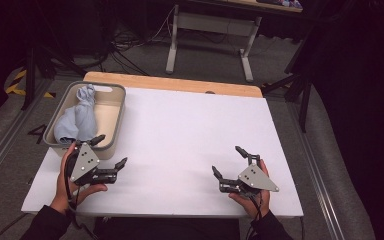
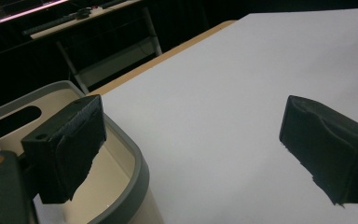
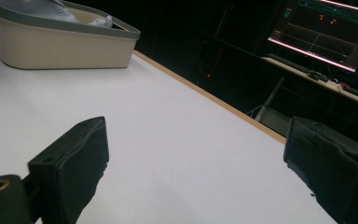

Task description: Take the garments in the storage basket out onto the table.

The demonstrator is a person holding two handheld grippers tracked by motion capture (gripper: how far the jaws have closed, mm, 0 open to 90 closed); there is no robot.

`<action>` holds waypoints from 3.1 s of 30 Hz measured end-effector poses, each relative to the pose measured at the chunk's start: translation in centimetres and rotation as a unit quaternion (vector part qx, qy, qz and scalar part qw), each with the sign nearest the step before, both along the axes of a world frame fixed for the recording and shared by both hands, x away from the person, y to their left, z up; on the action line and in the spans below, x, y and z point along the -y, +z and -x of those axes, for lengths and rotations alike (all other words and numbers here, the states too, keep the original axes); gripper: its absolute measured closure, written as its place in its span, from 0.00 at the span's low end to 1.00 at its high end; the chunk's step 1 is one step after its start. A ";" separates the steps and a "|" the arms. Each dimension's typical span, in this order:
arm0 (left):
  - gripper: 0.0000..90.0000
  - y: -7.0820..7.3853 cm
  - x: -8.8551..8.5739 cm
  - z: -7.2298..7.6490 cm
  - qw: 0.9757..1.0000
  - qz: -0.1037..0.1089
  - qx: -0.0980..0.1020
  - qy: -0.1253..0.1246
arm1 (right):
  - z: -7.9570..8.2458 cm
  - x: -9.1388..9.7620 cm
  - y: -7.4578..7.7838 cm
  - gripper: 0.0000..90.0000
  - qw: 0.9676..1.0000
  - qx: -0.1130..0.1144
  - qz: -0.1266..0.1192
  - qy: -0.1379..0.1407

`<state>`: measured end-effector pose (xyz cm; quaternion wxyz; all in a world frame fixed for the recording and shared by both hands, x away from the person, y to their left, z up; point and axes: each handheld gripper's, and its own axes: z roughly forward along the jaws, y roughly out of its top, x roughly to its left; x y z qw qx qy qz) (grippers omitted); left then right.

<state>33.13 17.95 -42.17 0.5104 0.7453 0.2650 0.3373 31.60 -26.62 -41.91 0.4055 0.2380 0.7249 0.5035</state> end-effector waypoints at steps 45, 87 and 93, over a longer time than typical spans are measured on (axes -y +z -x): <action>0.13 5.1 -6.3 -16.1 0.942 -0.166 -0.226 0.185 | -1.0 0.4 -0.1 0.09 0.999 -0.037 -0.020 0.007; 0.79 2.4 -8.0 -19.5 0.879 -0.204 -0.380 0.204 | -1.7 -0.1 -0.7 0.11 0.996 -0.084 -0.017 0.036; 0.80 3.6 -8.6 -18.3 0.898 -0.178 -0.347 0.203 | -1.6 0.0 -0.6 0.12 0.996 -0.077 -0.019 0.034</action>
